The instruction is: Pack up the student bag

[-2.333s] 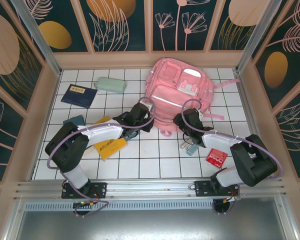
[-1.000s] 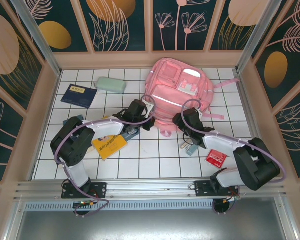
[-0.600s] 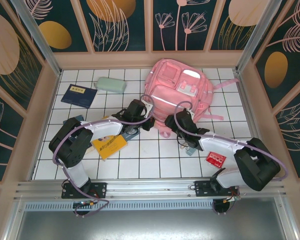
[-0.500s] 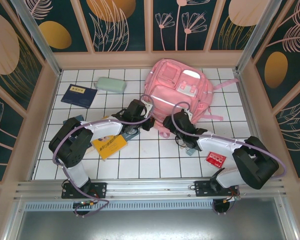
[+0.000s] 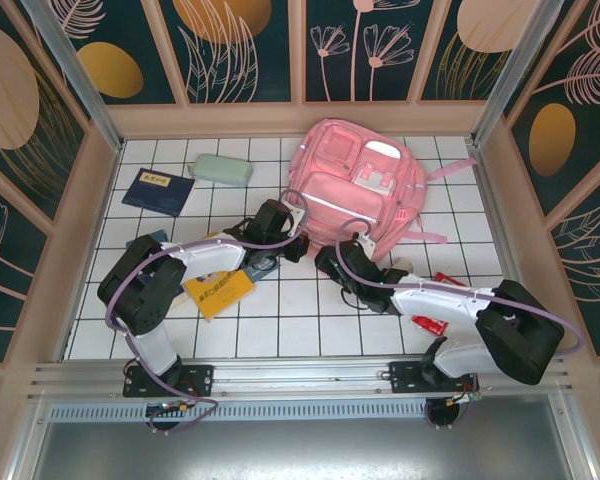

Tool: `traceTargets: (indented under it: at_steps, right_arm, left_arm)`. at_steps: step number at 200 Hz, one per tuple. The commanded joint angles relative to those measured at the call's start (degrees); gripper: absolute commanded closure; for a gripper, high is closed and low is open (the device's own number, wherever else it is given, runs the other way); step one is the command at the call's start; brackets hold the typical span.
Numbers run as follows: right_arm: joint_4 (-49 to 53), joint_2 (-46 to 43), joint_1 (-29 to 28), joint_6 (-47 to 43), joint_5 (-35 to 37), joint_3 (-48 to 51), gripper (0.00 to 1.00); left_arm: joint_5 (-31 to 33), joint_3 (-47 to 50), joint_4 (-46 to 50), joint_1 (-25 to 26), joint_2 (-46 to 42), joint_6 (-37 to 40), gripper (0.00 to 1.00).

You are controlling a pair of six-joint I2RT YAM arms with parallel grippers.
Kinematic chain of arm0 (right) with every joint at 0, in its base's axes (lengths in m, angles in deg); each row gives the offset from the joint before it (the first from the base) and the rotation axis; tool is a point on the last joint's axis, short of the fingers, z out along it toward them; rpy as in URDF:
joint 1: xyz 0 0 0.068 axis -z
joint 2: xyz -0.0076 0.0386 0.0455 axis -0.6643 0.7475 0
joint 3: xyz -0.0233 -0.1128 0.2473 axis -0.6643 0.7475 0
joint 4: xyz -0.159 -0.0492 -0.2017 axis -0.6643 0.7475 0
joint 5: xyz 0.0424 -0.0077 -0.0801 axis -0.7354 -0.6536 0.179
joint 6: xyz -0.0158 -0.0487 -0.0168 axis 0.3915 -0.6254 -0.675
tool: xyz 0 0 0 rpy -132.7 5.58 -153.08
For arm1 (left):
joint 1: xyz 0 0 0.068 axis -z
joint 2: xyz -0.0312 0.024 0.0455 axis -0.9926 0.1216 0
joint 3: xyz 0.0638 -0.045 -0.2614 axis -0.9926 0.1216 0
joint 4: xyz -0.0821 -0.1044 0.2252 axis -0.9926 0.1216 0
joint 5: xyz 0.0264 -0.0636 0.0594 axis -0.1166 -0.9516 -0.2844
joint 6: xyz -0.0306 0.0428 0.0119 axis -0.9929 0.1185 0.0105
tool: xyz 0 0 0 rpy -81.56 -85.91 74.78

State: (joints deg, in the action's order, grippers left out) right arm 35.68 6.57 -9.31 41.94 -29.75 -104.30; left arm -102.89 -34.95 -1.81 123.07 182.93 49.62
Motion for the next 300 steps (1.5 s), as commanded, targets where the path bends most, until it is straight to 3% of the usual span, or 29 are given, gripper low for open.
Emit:
traceTargets:
  at_steps: [1,49,66,98,173,208,222,263,300]
  right_arm:
    - [-3.7,2.8,0.9,1.6,-0.6,-0.1,0.34]
    - [-10.3,8.9,5.5,2.9,-2.9,-0.7,0.38]
    - [-10.9,10.0,6.8,2.2,-2.9,-1.3,0.54]
    - [-8.2,8.8,8.6,0.0,-0.8,-1.8,1.0]
    - [-4.4,-4.0,14.1,-4.6,1.4,4.7,1.0]
    - [-2.4,-10.0,18.3,-7.6,0.8,7.2,1.0]
    - [-2.6,-11.9,19.2,-8.8,-0.8,8.1,1.0]
    - [-3.7,-10.9,21.0,-10.9,-4.1,7.5,1.0]
    - [-4.8,-9.9,21.0,-11.2,-5.3,7.0,1.0]
  left_arm:
    - [-2.0,-0.4,-2.1,0.2,-1.7,-0.4,1.0]
    - [-2.0,-0.5,-1.4,0.2,-2.4,-0.4,1.0]
    - [-1.8,-0.6,-0.9,0.2,-2.4,-0.6,1.0]
    - [1.3,-1.0,2.0,0.2,-2.4,-0.2,1.0]
    - [21.7,-2.2,10.3,0.0,-0.9,-2.5,1.0]
    - [27.6,-4.6,12.3,-0.8,1.3,-4.8,1.0]
    - [26.0,-5.2,11.8,-1.1,2.0,-4.6,1.0]
    - [4.1,-2.2,1.5,-0.7,0.0,-2.3,1.0]
    - [-3.2,3.1,-9.4,1.4,-2.4,-3.7,0.7]
